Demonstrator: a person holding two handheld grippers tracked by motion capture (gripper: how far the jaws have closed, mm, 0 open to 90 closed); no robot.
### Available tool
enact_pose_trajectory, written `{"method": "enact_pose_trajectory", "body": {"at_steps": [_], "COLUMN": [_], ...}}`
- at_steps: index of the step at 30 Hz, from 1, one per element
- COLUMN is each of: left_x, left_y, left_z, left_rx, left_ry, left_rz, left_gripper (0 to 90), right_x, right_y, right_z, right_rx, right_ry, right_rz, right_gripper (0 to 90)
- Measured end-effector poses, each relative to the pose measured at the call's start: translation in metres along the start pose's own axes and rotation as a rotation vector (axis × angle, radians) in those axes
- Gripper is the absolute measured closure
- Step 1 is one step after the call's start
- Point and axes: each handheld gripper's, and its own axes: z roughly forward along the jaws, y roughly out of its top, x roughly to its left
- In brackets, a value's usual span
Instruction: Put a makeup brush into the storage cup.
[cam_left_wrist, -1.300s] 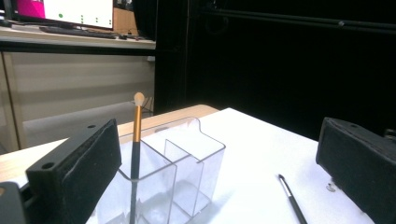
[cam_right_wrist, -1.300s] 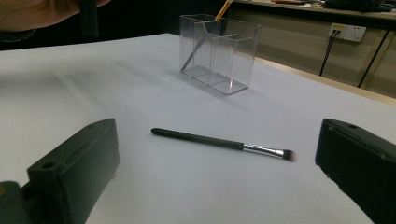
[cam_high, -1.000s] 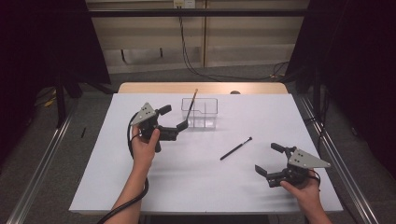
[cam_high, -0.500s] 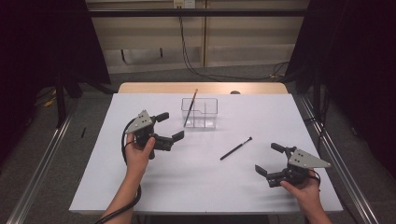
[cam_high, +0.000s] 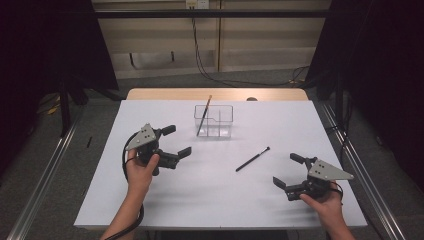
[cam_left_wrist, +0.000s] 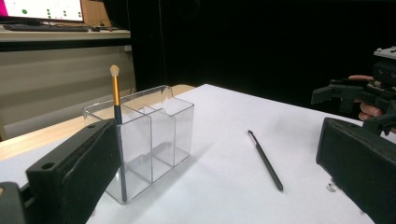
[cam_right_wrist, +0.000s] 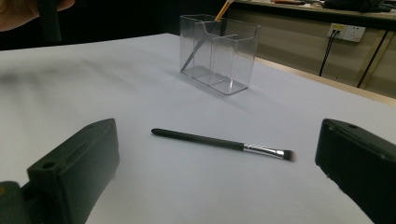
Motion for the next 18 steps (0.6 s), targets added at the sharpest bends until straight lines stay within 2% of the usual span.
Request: {"method": "enact_pose_trajectory", "body": {"at_steps": [18], "left_x": [-0.003], "left_y": [-0.007], "left_z": [-0.024], "left_rx": [0.024], "left_ry": [0.005], "left_rz": [0.009], "left_gripper": [0.0], "right_x": [-0.001], "right_y": [0.000], "right_z": [-0.001], "right_rx": [-0.006], "right_ry": [-0.002], "right_rz": [0.014], "right_gripper": [0.0]}}
